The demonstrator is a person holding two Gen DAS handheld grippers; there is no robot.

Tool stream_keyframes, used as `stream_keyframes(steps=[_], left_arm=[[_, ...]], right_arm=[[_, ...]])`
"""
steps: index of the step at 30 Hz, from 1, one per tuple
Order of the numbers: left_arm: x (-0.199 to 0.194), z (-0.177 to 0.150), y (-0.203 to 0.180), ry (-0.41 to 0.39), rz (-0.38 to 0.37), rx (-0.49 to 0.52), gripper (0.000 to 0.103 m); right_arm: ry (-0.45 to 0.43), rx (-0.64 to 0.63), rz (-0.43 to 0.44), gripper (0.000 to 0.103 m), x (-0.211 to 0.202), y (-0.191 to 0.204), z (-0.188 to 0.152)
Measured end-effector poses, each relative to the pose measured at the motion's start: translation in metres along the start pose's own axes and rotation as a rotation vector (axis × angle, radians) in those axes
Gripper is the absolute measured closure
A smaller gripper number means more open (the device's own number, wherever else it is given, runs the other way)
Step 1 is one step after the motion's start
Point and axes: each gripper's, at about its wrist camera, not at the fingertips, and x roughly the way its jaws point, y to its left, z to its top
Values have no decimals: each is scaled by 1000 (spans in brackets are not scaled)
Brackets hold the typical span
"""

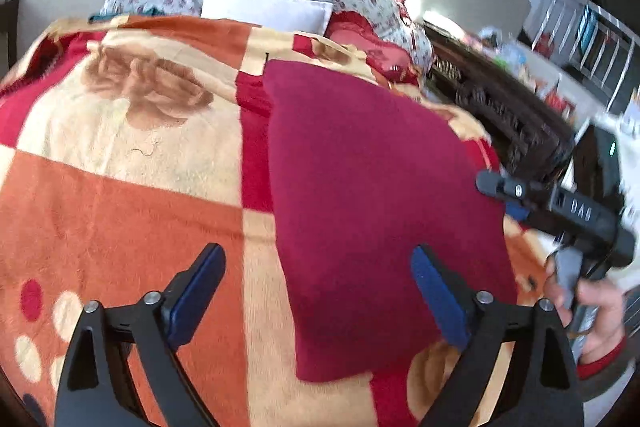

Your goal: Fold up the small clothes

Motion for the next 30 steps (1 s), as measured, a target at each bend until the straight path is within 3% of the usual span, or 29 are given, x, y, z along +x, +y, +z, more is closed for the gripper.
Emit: stream_keyframes(steps=[4,8,14,17,18,19,21,26,30], left_arm=[[22,7,14,51,-89,-85,8],[39,7,13,84,-126,-68,7],[59,15,15,109,-233,-94,4],[70,16,18,138,-267,-133,4],[73,16,18,146,-270,-135,4],[73,17,16,150,-268,-126,5],[70,17,11,156,-274,-96,23],[52,18,5,140,-253,-54,44],[16,16,1,124,-258,-24,46]], right_arm=[[20,43,49,19,15,-7,7],[31,93,148,18,25,-12,9],[72,141,227,13,46,-15,7],[88,117,222,14,54,-9,3],[84,98,205,18,53,-6,2],[78,71,179,29,51,-2,2],[59,45,158,40,45,3,1],[37,1,143,50,25,19,-4],[51,-16,166,50,8,42,-12]])
